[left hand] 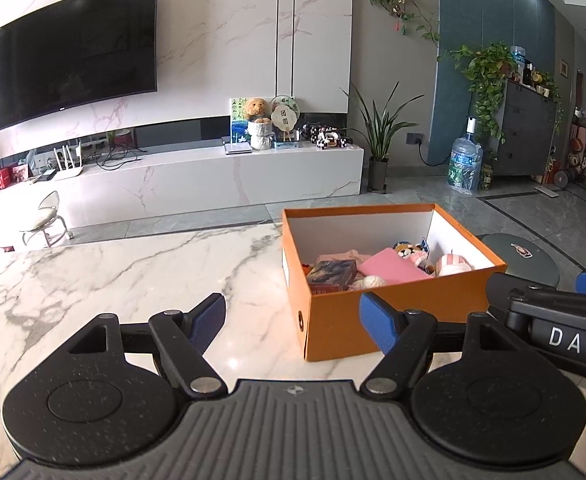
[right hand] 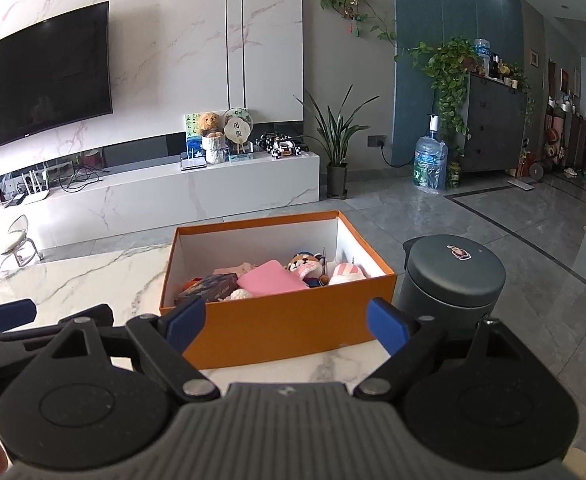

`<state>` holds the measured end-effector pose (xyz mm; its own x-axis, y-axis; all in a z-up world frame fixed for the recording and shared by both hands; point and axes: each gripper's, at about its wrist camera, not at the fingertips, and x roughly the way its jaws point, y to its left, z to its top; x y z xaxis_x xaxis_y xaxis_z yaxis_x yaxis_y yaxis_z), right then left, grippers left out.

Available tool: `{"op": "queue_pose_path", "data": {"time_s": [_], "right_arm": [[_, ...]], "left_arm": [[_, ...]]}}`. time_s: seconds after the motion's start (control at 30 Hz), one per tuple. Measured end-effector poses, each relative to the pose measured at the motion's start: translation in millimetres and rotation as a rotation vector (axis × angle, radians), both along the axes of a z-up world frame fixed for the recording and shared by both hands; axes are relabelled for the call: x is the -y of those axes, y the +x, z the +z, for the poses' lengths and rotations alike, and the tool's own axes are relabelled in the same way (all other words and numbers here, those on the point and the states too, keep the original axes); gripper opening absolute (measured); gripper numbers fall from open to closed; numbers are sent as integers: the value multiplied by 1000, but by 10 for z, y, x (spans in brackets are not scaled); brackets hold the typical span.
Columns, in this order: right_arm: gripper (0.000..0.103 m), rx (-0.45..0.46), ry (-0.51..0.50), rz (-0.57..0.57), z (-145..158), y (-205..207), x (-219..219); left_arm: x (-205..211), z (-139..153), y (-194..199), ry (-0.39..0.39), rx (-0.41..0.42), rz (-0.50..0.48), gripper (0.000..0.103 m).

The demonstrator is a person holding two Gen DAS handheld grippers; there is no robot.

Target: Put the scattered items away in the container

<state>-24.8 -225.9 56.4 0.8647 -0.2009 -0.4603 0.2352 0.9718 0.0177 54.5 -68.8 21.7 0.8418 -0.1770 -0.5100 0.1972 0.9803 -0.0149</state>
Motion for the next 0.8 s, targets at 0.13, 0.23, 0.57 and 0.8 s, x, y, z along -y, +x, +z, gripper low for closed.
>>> {"op": "queue_pose_path", "data": {"time_s": [0.13, 0.23, 0.57, 0.8], "right_arm": [[89, -3, -17, -3, -40, -76, -98], [89, -8, -26, -13, -68, -117, -145], [89, -16, -69, -48, -59, -193, -260], [88, -21, -62, -55, -78, -225, -303]], "left_arm": [[-70, -36, -66, -6, -3, -2, 83], [-78, -52, -90, 5, 1, -7, 81], [-105, -67, -127, -16, -31, -29, 74], [-130, -74, -154, -17, -27, -22, 74]]}}
